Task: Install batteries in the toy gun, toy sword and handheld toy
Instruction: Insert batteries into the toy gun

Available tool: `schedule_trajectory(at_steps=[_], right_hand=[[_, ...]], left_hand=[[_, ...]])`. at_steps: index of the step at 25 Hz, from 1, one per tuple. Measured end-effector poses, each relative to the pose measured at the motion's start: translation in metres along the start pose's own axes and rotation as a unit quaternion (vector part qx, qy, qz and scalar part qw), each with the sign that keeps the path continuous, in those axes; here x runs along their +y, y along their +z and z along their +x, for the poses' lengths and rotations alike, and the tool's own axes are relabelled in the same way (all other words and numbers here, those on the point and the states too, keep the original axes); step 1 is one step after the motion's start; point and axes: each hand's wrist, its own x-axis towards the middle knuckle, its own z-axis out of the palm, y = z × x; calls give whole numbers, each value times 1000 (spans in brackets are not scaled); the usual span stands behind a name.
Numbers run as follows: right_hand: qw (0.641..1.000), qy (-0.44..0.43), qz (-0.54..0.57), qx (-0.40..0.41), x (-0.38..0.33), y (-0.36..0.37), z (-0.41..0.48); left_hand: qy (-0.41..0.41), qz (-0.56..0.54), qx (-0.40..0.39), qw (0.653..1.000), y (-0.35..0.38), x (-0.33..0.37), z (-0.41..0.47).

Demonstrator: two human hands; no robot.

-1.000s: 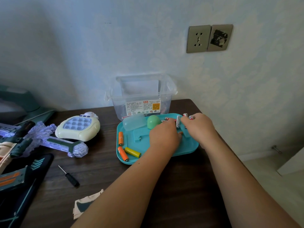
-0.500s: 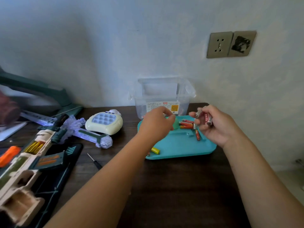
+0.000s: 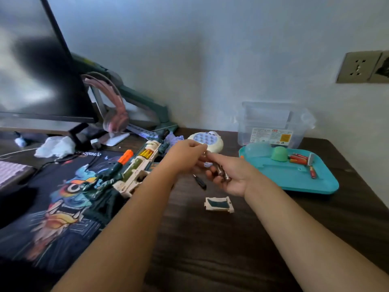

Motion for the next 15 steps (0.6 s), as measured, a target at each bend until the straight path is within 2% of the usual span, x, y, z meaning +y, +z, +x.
schedule_trajectory(at_steps=[3,5,7,9,10,13,15], right_hand=[[975,-33,-216,-32,17,44,8],[926,-53,-368,-57,28,70,12],[836,-78,-539,-65,41,94,21],[740,-102,-663,-46,54,109,35],[717,-112,-688,-26,60,114,42],[708,-158,-687,29,74,119,52],[699,-201,-684,53,83,119,50]], left_hand=[[-43,-33,40,998,-48,-25,-21],[-87,10,61,994,-74,-41,-35],[-116,70,87,987,-99,-55,-49],[-130,92,107,981,-115,-64,-57],[-139,101,113,979,-122,-67,-60],[-176,143,106,968,-132,-72,-65],[-201,162,63,964,-131,-71,-71]])
